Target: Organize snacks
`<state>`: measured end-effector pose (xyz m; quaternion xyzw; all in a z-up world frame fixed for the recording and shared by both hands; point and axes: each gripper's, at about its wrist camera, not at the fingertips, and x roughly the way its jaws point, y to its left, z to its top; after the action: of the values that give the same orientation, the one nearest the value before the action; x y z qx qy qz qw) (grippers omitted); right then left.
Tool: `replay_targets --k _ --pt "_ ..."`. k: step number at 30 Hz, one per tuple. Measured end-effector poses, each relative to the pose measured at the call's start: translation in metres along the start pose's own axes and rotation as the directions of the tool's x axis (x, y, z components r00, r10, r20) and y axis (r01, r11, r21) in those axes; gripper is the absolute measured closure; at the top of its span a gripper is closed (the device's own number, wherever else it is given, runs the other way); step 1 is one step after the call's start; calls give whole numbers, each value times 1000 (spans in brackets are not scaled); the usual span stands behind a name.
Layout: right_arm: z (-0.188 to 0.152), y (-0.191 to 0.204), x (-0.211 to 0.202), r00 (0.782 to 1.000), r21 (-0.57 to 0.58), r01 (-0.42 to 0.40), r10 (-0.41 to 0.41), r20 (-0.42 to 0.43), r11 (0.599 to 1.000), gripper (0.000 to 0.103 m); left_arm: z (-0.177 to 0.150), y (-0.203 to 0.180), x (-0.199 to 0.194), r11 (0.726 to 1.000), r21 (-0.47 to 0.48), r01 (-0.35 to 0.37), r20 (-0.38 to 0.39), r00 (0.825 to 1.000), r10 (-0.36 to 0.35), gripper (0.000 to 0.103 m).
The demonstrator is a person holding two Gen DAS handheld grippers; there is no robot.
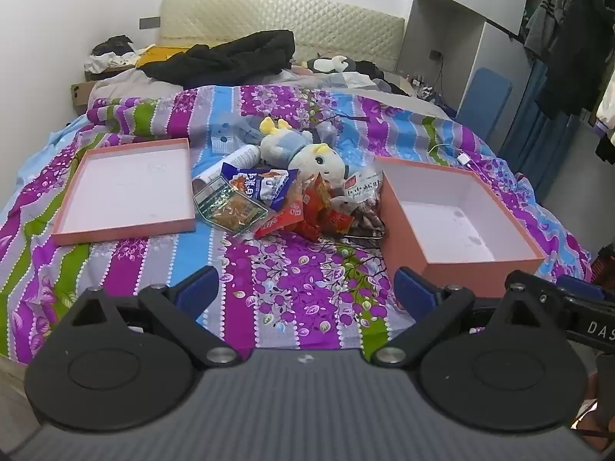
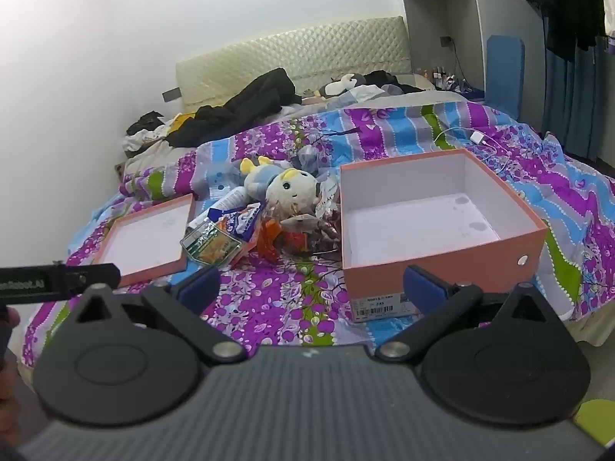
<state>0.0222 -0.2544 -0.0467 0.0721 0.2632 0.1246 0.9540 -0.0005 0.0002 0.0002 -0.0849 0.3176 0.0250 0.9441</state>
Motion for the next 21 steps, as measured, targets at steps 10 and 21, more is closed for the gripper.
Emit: replay_targets --k 10,21 --pt "0 3 -2 1000 -6 1 -1 4 1000 0 2 -2 -1 1000 5 -1 -1 1000 1 4" --pt "1 0 -4 1000 2 4 -4 11 1000 0 0 -4 0 1000 25 -10 8 1000 10 4"
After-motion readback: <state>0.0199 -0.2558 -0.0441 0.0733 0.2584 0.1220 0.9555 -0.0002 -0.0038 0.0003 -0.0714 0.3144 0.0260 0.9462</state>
